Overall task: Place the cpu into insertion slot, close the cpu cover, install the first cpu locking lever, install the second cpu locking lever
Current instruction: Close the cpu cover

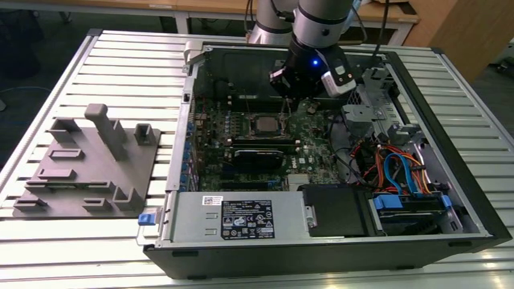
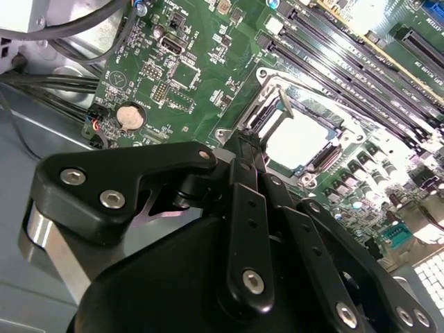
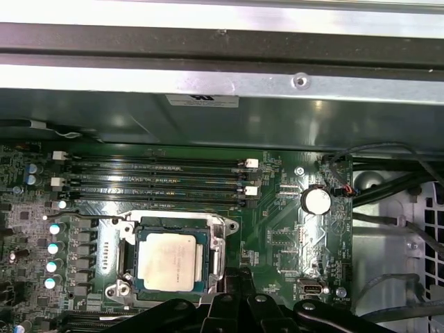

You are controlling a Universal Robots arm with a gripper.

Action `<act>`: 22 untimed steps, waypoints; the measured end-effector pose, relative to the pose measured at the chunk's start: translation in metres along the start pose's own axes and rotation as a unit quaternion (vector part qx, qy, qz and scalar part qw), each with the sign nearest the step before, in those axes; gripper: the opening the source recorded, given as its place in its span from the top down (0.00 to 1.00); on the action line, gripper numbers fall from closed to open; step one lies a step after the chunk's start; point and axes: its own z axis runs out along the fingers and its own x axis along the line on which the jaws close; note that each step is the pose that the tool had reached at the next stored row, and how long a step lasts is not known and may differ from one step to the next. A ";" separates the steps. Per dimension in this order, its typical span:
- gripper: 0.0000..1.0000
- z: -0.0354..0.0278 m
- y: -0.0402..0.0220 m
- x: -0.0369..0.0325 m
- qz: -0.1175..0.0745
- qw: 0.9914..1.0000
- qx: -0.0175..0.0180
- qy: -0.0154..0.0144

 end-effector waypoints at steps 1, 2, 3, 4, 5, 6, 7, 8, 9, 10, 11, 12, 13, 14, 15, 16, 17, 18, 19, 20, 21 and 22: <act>0.90 0.0000 0.0000 0.0003 0.000 1.000 0.000 0.000; 0.90 0.0000 0.0000 0.0006 0.000 1.000 0.000 0.000; 0.90 0.0000 0.0000 0.0009 0.000 1.000 0.000 0.000; 0.90 0.0001 0.0000 0.0014 0.000 1.000 0.000 0.000; 0.90 0.0001 0.0000 0.0017 0.000 1.000 0.000 0.000; 0.90 0.0001 0.0000 0.0021 0.000 1.000 0.000 0.000; 0.90 0.0001 0.0001 0.0024 0.000 1.000 0.000 0.000; 0.90 0.0001 0.0001 0.0028 0.000 1.000 0.000 0.000; 0.90 0.0001 0.0001 0.0031 0.000 1.000 0.000 0.000; 0.90 0.0001 0.0001 0.0035 0.000 1.000 0.000 0.000; 0.90 0.0001 0.0001 0.0039 0.000 1.000 0.000 0.000; 0.90 0.0001 0.0001 0.0043 0.000 1.000 0.000 0.000; 0.90 0.0001 0.0001 0.0047 0.000 1.000 0.000 0.000; 0.90 0.0002 0.0001 0.0050 0.000 1.000 0.000 0.000; 0.90 0.0002 0.0001 0.0053 0.000 1.000 0.000 0.000; 0.90 0.0002 0.0001 0.0056 0.000 1.000 0.000 0.000; 0.90 0.0002 0.0001 0.0057 0.000 1.000 0.000 0.000; 0.90 0.0002 0.0001 0.0057 0.000 1.000 0.000 0.000; 0.90 0.0002 0.0001 0.0058 0.000 1.000 0.000 0.000; 0.90 0.0002 0.0001 0.0059 0.000 1.000 0.000 0.000; 0.90 0.0002 0.0001 0.0059 0.000 1.000 0.000 0.000; 0.90 0.0003 0.0001 0.0059 0.000 1.000 0.000 0.000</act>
